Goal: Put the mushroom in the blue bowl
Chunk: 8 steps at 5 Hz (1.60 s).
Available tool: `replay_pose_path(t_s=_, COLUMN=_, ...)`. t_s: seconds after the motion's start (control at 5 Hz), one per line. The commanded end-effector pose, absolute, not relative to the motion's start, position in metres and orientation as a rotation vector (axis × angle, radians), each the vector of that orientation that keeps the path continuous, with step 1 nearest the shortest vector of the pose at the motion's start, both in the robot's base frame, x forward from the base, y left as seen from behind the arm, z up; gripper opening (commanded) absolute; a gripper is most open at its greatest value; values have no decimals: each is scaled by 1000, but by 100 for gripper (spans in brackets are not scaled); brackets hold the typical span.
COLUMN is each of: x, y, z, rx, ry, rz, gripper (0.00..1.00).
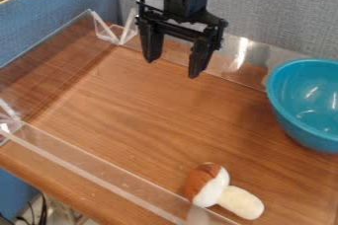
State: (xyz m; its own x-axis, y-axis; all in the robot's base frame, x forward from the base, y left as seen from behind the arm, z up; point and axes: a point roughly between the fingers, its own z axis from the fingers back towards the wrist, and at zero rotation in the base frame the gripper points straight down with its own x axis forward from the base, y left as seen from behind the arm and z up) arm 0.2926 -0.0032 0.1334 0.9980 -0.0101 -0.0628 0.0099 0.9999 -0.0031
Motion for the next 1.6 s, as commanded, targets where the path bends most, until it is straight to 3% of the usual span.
replay_pose_path(t_s=0.0, x=284, y=-18, z=118, rx=-15, ry=66, rz=-63, gripper=100)
replay_pose_path(t_s=0.2, x=271, y=-42, z=90, rx=-24, ry=78, rz=-132, gripper=100)
replay_pose_path(t_s=0.6, x=245, y=-79, z=71, rx=-31, ry=62, rz=-295, gripper=100)
replay_pose_path(t_s=1.4, x=235, y=-91, z=37, rx=-39, ry=63, rz=-358, gripper=100)
